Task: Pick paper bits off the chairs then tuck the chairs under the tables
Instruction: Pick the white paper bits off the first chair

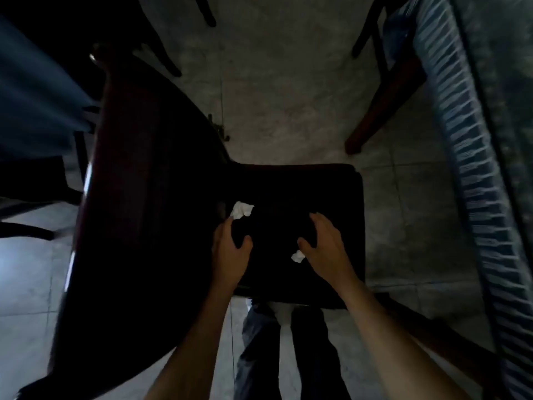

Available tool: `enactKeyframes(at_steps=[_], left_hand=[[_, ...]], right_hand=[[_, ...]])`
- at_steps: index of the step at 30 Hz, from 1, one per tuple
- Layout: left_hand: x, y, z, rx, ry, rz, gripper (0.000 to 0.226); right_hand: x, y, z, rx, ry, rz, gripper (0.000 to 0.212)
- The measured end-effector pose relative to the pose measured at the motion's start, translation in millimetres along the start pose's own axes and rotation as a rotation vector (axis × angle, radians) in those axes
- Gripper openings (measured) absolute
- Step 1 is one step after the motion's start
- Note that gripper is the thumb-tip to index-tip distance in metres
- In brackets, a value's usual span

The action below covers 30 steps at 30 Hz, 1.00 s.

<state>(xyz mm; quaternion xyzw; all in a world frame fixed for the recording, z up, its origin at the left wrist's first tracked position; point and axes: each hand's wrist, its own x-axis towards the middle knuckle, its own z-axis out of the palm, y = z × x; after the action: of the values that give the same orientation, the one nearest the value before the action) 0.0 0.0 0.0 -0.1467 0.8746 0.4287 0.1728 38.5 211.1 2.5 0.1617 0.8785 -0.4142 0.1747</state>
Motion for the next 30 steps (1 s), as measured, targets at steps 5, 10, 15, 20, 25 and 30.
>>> enactKeyframes(at_steps=[5,10,15,20,25,30], left_hand=[[26.0,-27.9,37.8,0.016,0.049,-0.019,0.062],[57.3,-54.3,74.4,0.074,0.105,-0.025,0.068],[79.3,-73.0,99.7,0.242,0.199,0.013,0.072],[100.1,-81.1,114.3,0.258,0.213,-0.053,0.073],[120.4,-89.2,123.3,0.163,0.187,-0.056,0.068],[134.0,-97.3,126.8,0.113,0.139,-0.013,0.055]], right_hand=[[7.5,34.0,38.1,-0.013,0.0,0.095,0.066],[16.4,63.7,68.3,-0.036,0.029,0.14,0.066],[20.1,86.9,94.0,-0.061,0.072,0.176,0.065],[27.3,103.4,117.1,-0.15,0.099,0.146,0.071],[33.3,107.1,132.7,-0.157,0.081,0.13,0.062],[36.5,109.6,133.6,-0.177,0.092,0.11,0.045]])
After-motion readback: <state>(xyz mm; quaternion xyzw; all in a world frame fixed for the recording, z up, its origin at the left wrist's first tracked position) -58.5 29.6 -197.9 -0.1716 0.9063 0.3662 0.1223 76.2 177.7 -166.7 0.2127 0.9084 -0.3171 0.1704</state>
